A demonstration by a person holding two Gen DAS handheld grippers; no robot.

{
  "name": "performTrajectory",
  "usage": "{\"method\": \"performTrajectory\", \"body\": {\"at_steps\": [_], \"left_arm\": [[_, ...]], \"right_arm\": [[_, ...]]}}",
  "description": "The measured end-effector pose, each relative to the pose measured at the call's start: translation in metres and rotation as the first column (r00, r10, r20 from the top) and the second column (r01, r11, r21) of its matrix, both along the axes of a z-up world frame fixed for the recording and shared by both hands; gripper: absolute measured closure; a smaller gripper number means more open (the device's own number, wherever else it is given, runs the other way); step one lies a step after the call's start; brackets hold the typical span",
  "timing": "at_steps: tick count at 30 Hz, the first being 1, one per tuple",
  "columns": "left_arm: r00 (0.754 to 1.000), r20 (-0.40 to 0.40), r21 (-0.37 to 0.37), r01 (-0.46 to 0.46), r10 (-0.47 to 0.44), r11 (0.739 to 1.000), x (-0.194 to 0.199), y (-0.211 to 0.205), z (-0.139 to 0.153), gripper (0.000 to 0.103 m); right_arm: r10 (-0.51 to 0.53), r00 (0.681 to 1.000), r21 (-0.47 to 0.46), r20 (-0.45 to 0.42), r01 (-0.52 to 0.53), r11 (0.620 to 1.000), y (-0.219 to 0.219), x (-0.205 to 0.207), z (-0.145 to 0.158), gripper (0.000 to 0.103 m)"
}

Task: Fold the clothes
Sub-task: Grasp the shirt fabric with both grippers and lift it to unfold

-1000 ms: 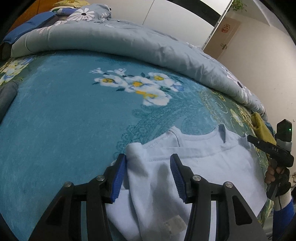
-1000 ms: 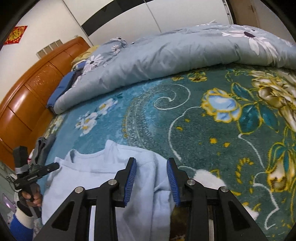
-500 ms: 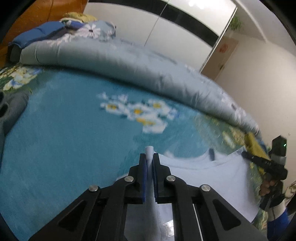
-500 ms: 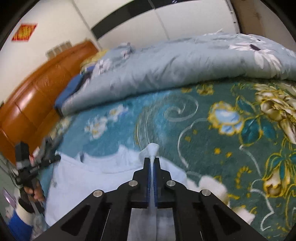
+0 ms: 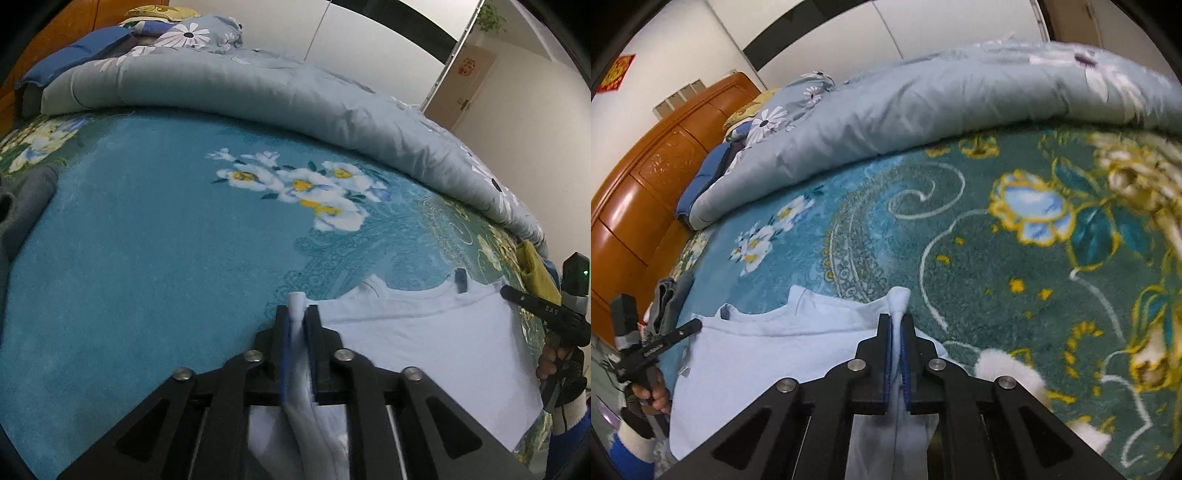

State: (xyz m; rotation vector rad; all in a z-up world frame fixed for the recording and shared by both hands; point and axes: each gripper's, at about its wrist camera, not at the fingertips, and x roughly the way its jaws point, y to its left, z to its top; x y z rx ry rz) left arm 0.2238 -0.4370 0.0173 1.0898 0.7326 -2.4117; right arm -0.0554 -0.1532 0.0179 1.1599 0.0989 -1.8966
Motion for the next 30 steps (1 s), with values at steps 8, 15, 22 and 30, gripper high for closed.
{"method": "performTrajectory", "body": {"at_steps": [8,15,22,30], "left_arm": [[0.997,-0.073,-0.051,-0.039,0.035,0.998,0.029,0.044,0.037,0.045],[0.990,-0.072,0.019,0.120,-0.119,0.993,-0.008,0.133,0.019,0.045],[0.994,0.000,0.048,0.106,-0.106,0.993,-0.029,0.161,-0.010,0.079],[0.995,0.028,0.064,0.098,-0.100,0.993,-0.032,0.159,-0.019,0.086]], "right_arm": [[-0.023,0.999,-0.039,-0.024,0.022,0.999,0.049,0.027,0.022,0.065],[-0.028,0.986,-0.083,0.167,0.043,0.996,0.085,0.048,-0.010,0.061],[-0.022,0.978,-0.103,0.207,0.045,0.994,0.085,0.057,-0.016,0.056],[-0.040,0.969,-0.132,0.242,0.074,0.989,0.079,0.058,-0.021,0.065]]}}
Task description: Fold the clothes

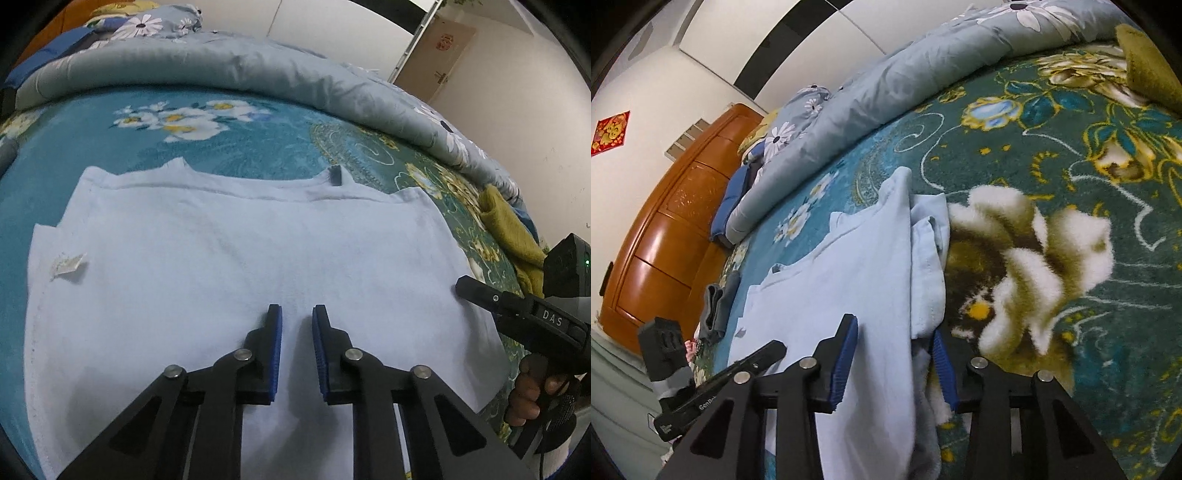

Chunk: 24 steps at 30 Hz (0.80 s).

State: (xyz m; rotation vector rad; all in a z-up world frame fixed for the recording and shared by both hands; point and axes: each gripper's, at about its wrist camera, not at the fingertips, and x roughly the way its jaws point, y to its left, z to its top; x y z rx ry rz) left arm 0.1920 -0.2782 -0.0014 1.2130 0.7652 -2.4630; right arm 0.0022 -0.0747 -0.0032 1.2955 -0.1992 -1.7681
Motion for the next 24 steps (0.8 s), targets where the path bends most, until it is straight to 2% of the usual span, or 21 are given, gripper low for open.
{"method": "performTrajectory", "body": {"at_steps": [2,5,7,10,13,16,17,21,24], "left_arm": [[1.000,0.011,-0.004,0.006,-0.006,1.000,-0.003,0.000,-0.003,0.087],[0.999,0.033,-0.038,0.024,-0.023,0.999,-0.006,0.004,0.000,0.087],[1.000,0.012,-0.017,0.009,-0.009,1.000,0.000,0.004,0.007,0.089],[0.996,-0.088,0.092,-0.013,0.021,0.996,0.027,0.003,0.016,0.089],[0.993,-0.111,0.100,-0.014,0.025,0.995,0.046,0.012,0.014,0.089],[0.999,-0.040,0.048,0.028,-0.026,0.998,0.041,0.023,0.000,0.089],[0.999,-0.044,0.050,0.031,-0.028,0.998,0.042,0.023,0.000,0.089],[0.990,-0.142,0.129,0.004,0.014,0.992,0.066,0.011,0.018,0.089],[0.972,-0.211,0.091,-0.080,0.098,0.993,0.103,-0.004,0.034,0.089]], "right_arm": [[-0.014,1.000,0.004,0.015,0.014,1.000,0.000,-0.002,-0.001,0.078],[-0.034,0.998,0.013,0.044,0.034,0.999,0.000,-0.004,-0.004,0.086],[-0.038,0.999,0.027,0.039,0.037,0.999,-0.002,-0.003,-0.003,0.088],[-0.037,0.999,0.043,0.018,0.036,0.998,-0.004,0.000,0.005,0.090],[-0.031,0.999,0.055,-0.019,0.032,0.998,-0.009,0.005,0.021,0.091],[-0.027,0.998,0.078,-0.064,0.032,0.996,-0.017,0.013,0.036,0.091],[-0.029,0.997,0.081,-0.071,0.035,0.996,-0.019,0.015,0.041,0.091],[-0.031,0.994,0.096,-0.106,0.041,0.994,-0.029,0.028,0.065,0.091],[0.002,0.986,0.129,-0.169,0.020,0.991,-0.044,0.043,0.091,0.091]]}}
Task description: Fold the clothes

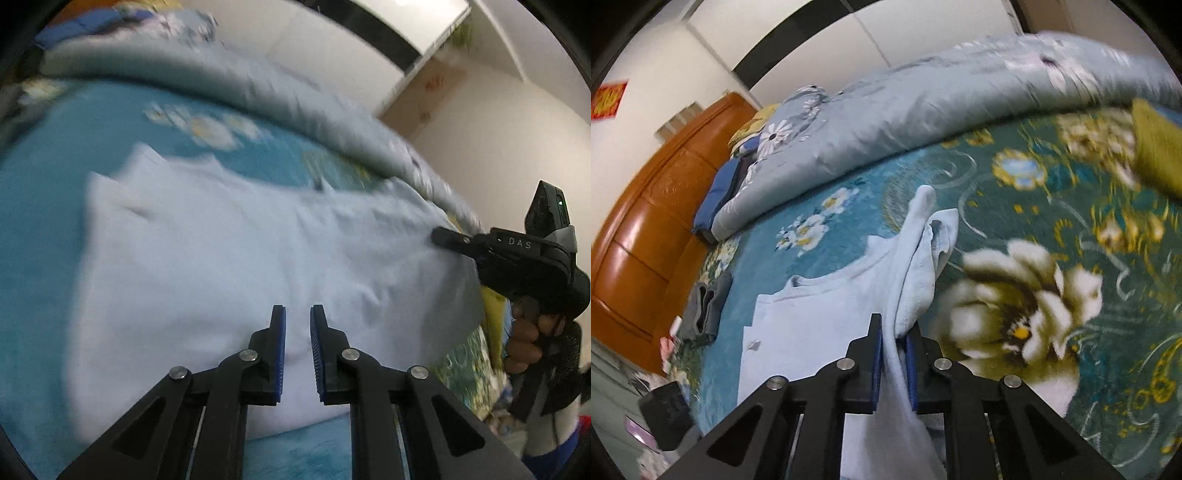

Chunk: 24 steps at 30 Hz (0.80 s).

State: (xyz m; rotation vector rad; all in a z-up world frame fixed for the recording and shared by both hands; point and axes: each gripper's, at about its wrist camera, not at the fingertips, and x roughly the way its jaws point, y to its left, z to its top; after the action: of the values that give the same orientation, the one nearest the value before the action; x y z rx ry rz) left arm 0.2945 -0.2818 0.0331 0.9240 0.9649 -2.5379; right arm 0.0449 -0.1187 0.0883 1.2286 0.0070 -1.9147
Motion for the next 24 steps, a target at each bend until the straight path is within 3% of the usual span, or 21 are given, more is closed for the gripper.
{"method": "performTrajectory", "body": {"at_steps": [5,9,14,17,24], "left_arm": [[0.984,-0.089,0.088,-0.148,0.156,0.985,0.060,-0.033,0.007,0.089],[0.953,-0.169,0.150,-0.228,0.253,0.962,0.105,-0.053,0.009,0.089],[0.930,-0.194,0.162,-0.284,0.312,0.945,0.138,-0.071,0.010,0.089],[0.920,-0.196,0.190,-0.304,0.340,0.933,0.154,-0.078,0.005,0.089],[0.917,-0.167,0.210,-0.326,0.362,0.922,0.172,-0.084,-0.007,0.089]], "right_arm": [[0.038,0.997,0.068,-0.065,-0.034,0.997,-0.035,0.027,0.031,0.091],[0.090,0.991,0.110,-0.101,-0.079,0.991,-0.075,0.059,0.047,0.091],[0.163,0.980,0.138,-0.116,-0.147,0.980,-0.124,0.105,0.049,0.091],[0.201,0.973,0.169,-0.111,-0.181,0.969,-0.154,0.136,0.032,0.091],[0.270,0.962,0.278,-0.042,-0.248,0.928,-0.199,0.183,-0.040,0.091]]}}
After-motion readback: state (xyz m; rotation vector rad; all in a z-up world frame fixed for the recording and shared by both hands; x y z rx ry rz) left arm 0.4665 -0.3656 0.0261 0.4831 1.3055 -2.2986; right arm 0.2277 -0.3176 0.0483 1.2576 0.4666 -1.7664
